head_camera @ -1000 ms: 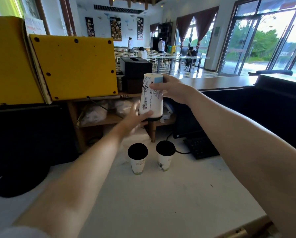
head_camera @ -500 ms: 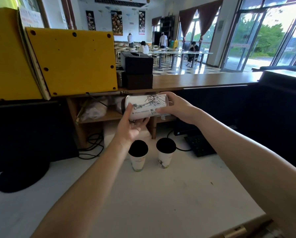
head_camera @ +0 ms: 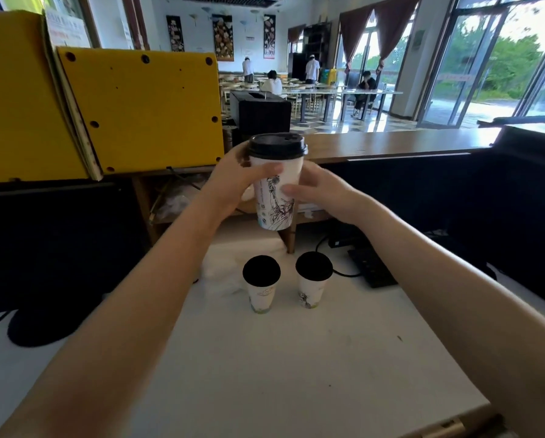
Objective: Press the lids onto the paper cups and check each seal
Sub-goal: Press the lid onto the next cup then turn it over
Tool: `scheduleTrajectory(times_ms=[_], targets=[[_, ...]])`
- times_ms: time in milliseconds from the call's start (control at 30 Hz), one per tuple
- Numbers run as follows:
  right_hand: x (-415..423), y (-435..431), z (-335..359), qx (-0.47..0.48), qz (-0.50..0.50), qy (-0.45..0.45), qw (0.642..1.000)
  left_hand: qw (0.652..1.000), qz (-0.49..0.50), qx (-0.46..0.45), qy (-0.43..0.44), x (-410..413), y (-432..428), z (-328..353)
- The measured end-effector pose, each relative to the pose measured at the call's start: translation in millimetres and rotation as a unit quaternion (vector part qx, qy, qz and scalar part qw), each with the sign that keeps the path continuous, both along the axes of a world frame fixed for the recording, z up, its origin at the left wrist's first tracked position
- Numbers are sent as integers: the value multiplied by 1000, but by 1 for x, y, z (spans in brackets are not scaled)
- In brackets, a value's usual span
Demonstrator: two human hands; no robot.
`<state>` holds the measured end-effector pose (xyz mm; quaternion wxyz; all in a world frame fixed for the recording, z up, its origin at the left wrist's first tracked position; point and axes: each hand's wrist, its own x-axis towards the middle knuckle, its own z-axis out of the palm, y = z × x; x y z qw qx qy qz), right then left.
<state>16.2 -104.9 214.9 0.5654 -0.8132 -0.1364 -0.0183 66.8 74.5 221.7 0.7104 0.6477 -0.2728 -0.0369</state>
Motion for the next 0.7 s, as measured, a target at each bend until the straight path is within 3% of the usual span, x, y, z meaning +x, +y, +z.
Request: scheduleTrajectory(times_ms=[267, 467, 700], targets=[[-9, 7, 15, 16, 1, 16, 1000, 995, -68, 75, -8, -8, 13, 3], [-29, 16, -55, -82, -40, 28, 995, 975, -67, 207, 50, -25, 25, -58], [-49, 22, -156, -59, -60, 133, 988, 973, -15, 202, 111, -52, 28, -166]])
